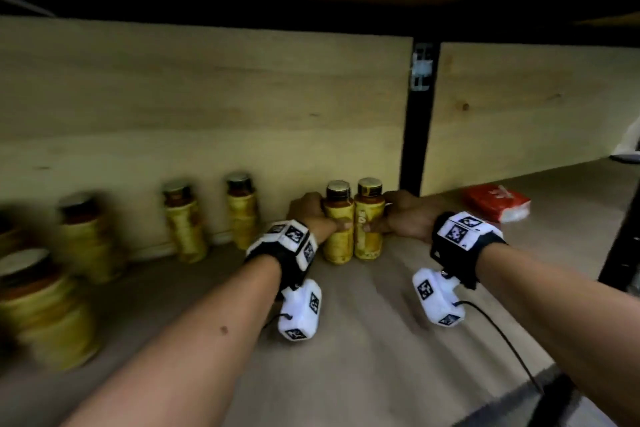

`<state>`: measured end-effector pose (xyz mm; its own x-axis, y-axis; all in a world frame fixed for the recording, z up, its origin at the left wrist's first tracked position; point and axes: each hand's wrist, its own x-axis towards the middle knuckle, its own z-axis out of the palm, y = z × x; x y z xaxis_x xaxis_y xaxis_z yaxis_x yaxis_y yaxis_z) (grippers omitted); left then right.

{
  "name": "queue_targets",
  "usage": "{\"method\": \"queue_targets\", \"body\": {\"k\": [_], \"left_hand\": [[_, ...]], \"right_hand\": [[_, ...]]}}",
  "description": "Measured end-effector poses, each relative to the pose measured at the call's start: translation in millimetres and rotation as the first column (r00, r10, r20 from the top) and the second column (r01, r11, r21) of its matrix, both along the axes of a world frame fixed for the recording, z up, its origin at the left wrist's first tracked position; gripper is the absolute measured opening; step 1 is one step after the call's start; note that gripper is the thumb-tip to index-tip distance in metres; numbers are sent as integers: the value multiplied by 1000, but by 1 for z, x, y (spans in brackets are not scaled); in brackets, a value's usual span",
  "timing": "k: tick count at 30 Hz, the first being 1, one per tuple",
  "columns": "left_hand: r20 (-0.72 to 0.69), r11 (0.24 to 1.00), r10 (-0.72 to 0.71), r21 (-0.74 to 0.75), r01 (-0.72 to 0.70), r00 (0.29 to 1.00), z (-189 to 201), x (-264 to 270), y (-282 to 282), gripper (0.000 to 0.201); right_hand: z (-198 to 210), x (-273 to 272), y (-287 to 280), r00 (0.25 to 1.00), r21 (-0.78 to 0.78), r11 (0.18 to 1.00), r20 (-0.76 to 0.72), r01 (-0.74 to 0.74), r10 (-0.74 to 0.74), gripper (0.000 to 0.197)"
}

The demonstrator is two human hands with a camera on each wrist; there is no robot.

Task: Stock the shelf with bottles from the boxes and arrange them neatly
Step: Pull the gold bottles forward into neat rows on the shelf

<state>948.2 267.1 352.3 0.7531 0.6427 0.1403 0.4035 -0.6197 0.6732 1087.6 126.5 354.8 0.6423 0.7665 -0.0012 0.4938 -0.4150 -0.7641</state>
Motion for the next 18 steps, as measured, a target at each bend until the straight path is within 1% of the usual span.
{"method": "queue_targets", "body": {"k": [2,4,5,8,11,14,15,18], "left_hand": [[-29,999,48,13,-47,998,-1,-39,2,68],[-25,998,67,-5,-67,997,-2,-77,6,71],[-26,997,77,-7,-77,997,-3,-95,7,72],[1,990,138,-5,-138,990,-5,-148,9,66],[25,969,247,13,-248,969,-12,-190,16,58],[-10,928,368,56,-367,930,-12,-217,22,58],[-15,917,394,70,-393,919,-11,-223,23,57],[-13,899,437,46,-436,900,-6,-232,24,55]], "right_hand": [[3,-38,2,998,11,998,-2,-67,67,60],[4,-75,8,991,22,991,-27,-132,133,51],[2,-90,13,987,35,987,-28,-157,158,51],[0,-141,25,974,52,974,-44,-221,224,53],[-7,-182,39,960,119,959,-84,-256,267,50],[-12,-211,55,971,115,966,-31,-233,238,51],[-12,-218,59,978,116,972,-7,-206,208,49],[-10,-230,66,991,87,988,68,-124,119,40]]}}
